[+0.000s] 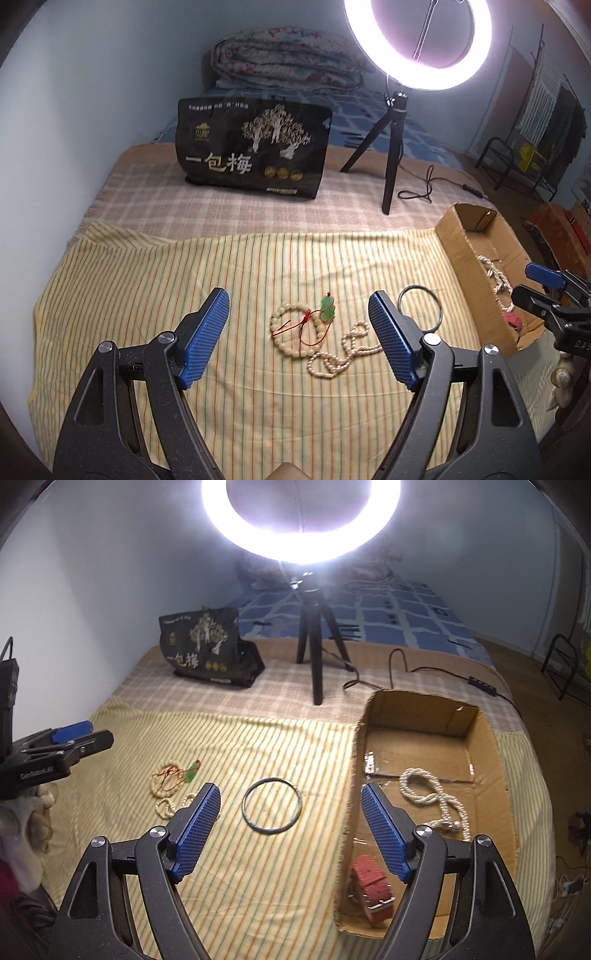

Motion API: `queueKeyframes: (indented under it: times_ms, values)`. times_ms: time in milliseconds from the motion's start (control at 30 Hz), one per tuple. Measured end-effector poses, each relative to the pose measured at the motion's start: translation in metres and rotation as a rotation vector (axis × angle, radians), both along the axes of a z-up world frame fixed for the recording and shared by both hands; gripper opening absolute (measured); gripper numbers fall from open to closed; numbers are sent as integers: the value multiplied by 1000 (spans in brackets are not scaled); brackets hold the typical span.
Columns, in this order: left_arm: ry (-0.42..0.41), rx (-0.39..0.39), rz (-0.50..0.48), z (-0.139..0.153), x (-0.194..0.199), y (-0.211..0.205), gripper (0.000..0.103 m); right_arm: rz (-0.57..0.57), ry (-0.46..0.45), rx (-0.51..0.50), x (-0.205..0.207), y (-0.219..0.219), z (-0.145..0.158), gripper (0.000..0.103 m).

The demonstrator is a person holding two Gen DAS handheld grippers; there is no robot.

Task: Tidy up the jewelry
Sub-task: 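Move both tools back over the bead bracelet and black bangle on the sheet, then grasp the red-string bead bracelet with the left tool while the right tool grasps the black bangle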

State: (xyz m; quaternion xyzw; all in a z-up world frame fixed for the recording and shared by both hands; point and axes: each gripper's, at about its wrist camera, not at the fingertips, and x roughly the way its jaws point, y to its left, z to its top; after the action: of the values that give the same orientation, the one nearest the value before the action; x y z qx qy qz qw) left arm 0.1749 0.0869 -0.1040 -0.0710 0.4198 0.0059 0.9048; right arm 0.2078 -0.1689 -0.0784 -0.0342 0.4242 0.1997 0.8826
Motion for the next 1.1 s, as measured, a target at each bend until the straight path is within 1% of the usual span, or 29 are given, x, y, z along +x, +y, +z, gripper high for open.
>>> queueKeyframes:
  times_ms: [67, 100, 133, 167, 200, 267, 333, 400, 500, 533, 567, 767, 900, 1000, 1033, 1067, 1100]
  values:
    - [14, -4, -6, -5, 4, 3, 79, 14, 8, -7, 0, 8, -3, 78]
    - [19, -5, -7, -6, 4, 3, 76, 25, 11, -12, 0, 12, -5, 78]
    - [34, -12, -9, -9, 7, 4, 69, 33, 15, -18, 1, 16, -7, 78]
    - [51, -21, -11, -12, 10, 6, 64, 39, 20, -26, 1, 19, -10, 78]
    - [65, -35, -10, -16, 12, 7, 62, 46, 24, -31, 1, 23, -12, 78]
    - [84, -59, -13, -21, 15, 9, 52, 61, 32, -38, 1, 28, -16, 78]
    - [114, -79, -20, -31, 19, 11, 46, 70, 38, -49, 1, 32, -20, 78]
    - [140, -89, -25, -38, 23, 11, 45, 77, 55, -57, 3, 33, -25, 78]
    - [190, -132, -39, -52, 30, 9, 44, 82, 82, -61, 7, 36, -34, 78]
    - [205, -145, -40, -57, 32, 8, 38, 90, 95, -57, 9, 37, -37, 78]
    - [215, -152, -41, -60, 35, 8, 36, 98, 103, -56, 9, 38, -39, 78]
    - [260, -171, -31, -76, 50, 5, 36, 165, 128, -100, 13, 55, -52, 77]
    - [282, -148, -30, -85, 58, 1, 36, 187, 176, -123, 18, 61, -65, 56]
    - [292, -143, -33, -90, 62, -2, 35, 190, 200, -131, 21, 62, -72, 53]
    - [295, -136, -35, -91, 63, -3, 34, 191, 206, -134, 22, 62, -74, 50]
    - [298, -133, -36, -91, 63, -4, 30, 192, 213, -135, 22, 61, -76, 45]
    - [303, -132, -35, -92, 64, -5, 28, 192, 220, -133, 23, 61, -77, 42]
